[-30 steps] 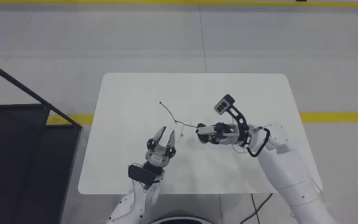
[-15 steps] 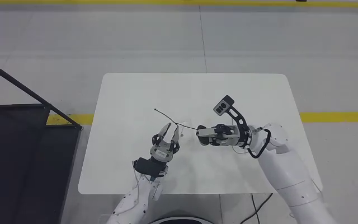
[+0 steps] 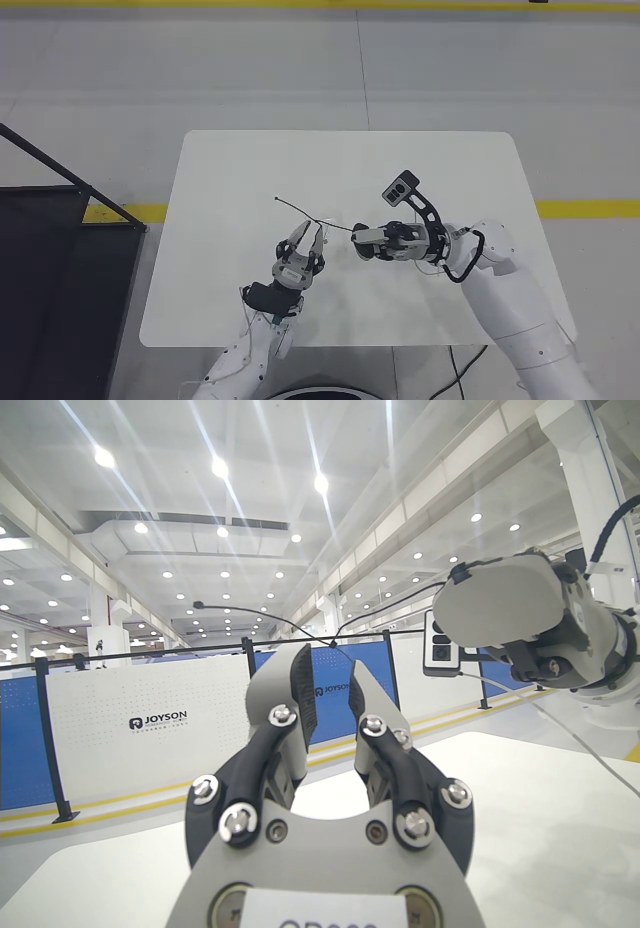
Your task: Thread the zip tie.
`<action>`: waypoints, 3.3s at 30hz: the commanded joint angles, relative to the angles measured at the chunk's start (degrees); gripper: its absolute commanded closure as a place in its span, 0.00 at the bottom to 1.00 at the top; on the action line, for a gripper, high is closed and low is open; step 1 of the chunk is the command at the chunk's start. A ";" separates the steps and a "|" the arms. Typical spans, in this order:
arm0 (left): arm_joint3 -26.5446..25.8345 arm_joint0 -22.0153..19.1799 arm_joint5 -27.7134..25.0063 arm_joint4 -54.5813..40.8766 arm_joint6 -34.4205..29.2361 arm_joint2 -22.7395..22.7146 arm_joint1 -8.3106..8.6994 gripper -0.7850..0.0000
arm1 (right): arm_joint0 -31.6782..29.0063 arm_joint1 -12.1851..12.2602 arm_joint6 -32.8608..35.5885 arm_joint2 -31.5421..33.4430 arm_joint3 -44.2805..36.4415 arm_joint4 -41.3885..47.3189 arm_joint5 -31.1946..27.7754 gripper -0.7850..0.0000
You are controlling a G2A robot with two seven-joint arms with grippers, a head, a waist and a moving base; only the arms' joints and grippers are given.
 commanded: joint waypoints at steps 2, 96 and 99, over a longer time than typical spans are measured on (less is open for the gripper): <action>0.11 -0.02 -0.07 -0.28 0.32 -0.04 -0.05 0.72 | -0.03 -0.03 -0.02 0.08 0.00 0.04 0.04 1.00; 3.94 0.11 -10.50 22.75 5.75 -0.24 2.45 1.00 | -0.67 -0.82 1.04 3.59 1.79 5.02 0.58 1.00; 3.97 0.56 -11.09 24.20 6.21 -0.34 2.90 1.00 | -0.51 -0.86 1.70 3.84 2.28 5.87 0.81 1.00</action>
